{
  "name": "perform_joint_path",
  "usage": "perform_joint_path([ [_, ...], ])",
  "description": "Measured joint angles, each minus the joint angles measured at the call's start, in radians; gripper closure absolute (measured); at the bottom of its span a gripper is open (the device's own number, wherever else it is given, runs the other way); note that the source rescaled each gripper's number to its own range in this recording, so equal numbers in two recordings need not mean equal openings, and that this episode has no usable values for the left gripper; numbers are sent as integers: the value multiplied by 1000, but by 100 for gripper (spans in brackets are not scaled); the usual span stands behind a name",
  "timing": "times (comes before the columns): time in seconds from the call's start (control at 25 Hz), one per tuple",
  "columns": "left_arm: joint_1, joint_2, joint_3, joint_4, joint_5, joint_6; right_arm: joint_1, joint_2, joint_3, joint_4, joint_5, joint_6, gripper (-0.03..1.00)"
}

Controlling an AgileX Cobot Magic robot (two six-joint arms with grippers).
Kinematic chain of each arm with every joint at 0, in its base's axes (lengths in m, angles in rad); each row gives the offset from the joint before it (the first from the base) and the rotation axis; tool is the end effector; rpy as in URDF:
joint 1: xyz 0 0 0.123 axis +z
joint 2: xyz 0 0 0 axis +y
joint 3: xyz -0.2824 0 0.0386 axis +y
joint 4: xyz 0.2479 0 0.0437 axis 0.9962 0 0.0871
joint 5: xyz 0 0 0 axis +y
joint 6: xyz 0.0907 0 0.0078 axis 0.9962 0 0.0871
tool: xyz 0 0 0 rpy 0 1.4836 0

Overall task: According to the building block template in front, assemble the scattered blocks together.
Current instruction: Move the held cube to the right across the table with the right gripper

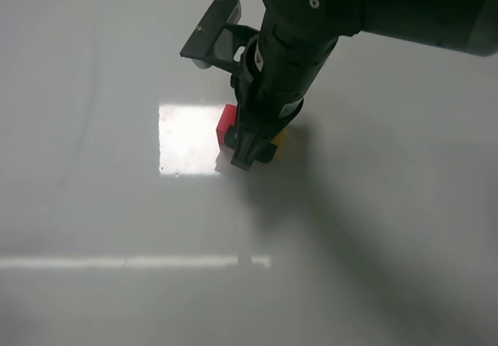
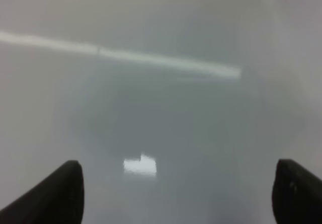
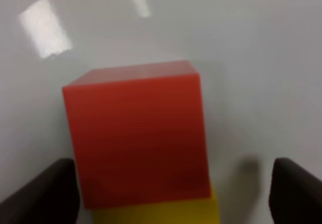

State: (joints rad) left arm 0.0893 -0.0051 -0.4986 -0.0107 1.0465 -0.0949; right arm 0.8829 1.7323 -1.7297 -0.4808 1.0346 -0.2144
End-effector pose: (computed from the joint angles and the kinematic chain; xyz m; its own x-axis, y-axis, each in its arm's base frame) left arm -0.0048 -0.0013 0.2779 -0.4279 -0.1388 -0.8931 -0.1243 0.9878 -0.0939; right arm 0.2716 0.2734 0.3733 -0.1888 -0.8905 -0.4139 -0.7168 0.4131 -0.5618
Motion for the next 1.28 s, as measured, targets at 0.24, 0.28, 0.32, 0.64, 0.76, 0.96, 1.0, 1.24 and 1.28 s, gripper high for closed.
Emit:
perform_joint_path([
  [0.24,0,0,0,0,0,0,-11,7,0,45,-21,-11,24],
  [0.28,0,0,0,0,0,0,-11,13,0,45,-29,-11,24],
  [0.32,0,0,0,0,0,0,-11,19,0,45,-32,-11,24],
  [0.64,0,0,0,0,0,0,-15,26,0,40,-40,-10,29],
  [0.76,0,0,0,0,0,0,-15,26,0,37,-40,-8,53],
  [0.96,0,0,0,0,0,0,-15,26,0,38,-39,-10,97],
  [1.0,0,0,0,0,0,0,-15,26,0,37,-36,-16,97],
  [1.24,0,0,0,0,0,0,-15,16,0,29,54,-182,97],
  [1.28,0,0,0,0,0,0,-16,9,0,26,78,-225,97],
])
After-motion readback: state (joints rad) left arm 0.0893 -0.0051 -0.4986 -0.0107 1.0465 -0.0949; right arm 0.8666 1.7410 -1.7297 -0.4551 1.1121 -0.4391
